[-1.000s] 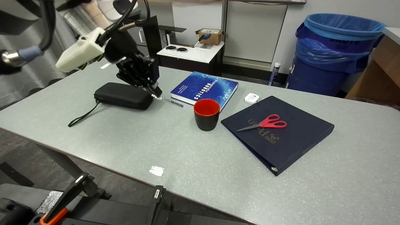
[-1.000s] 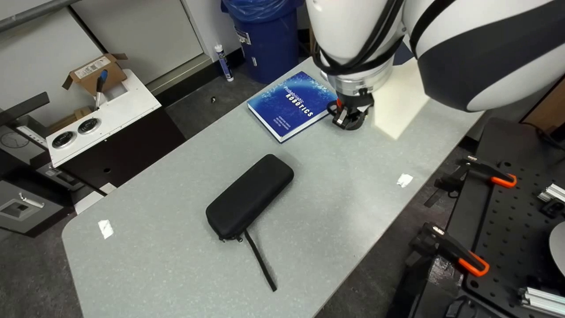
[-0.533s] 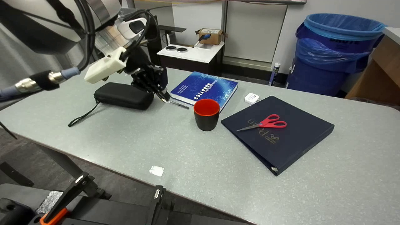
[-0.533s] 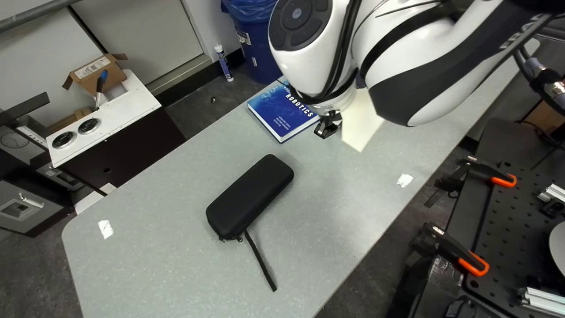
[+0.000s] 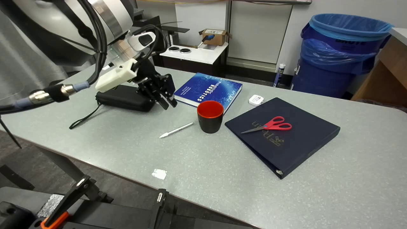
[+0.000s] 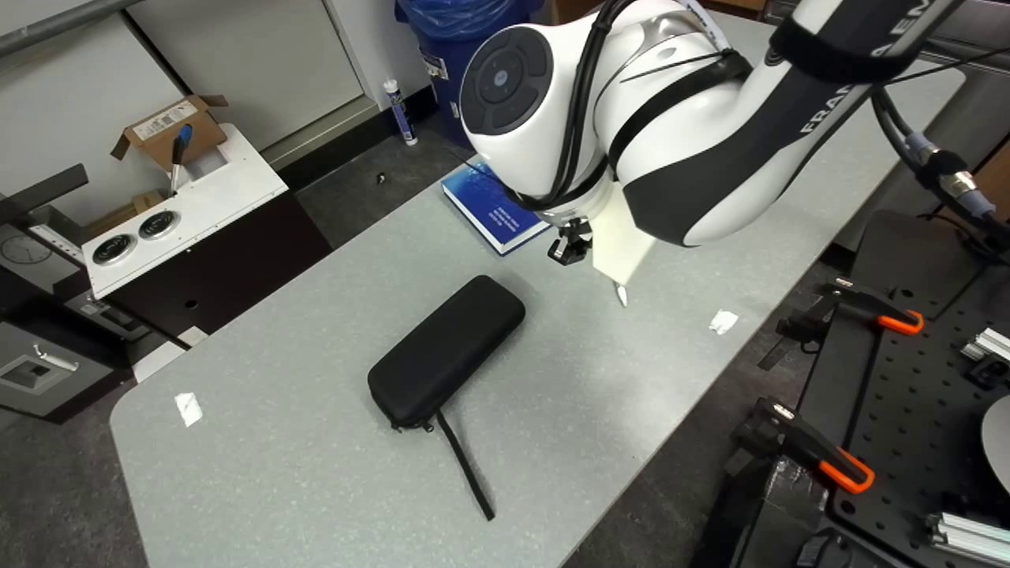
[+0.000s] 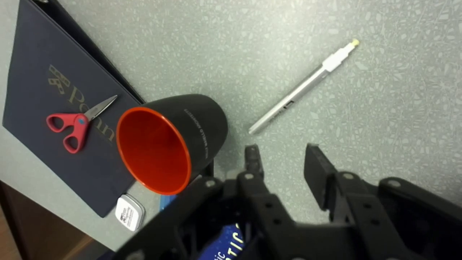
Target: Put the pen on the table
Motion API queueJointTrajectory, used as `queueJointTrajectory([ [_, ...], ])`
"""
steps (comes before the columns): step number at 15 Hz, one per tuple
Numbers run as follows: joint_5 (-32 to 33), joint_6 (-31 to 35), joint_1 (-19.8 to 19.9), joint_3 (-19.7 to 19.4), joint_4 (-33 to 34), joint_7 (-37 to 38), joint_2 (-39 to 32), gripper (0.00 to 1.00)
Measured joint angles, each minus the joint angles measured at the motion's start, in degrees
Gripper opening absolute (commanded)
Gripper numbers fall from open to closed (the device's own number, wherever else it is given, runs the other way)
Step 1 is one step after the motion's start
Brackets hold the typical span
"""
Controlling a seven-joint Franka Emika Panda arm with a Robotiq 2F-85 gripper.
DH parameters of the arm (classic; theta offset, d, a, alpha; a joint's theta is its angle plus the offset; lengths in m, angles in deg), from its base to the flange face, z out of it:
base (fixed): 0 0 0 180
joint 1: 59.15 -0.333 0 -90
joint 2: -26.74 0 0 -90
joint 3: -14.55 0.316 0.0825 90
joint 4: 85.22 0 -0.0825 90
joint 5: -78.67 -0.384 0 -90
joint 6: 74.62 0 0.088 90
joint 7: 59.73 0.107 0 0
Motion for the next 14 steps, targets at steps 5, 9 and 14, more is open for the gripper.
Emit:
queueJointTrajectory([
  [5, -0.13, 0.0, -0.01, -0.38, 0.03, -0.61, 0.05, 1.0],
  [9, -0.89, 0.0, -0.01, -0.82, 0.35, -1.31, 0.08, 1.0],
  [14, -1.55, 0.0, -0.06, -1.06, 0.47, -2.19, 0.06, 1.0],
])
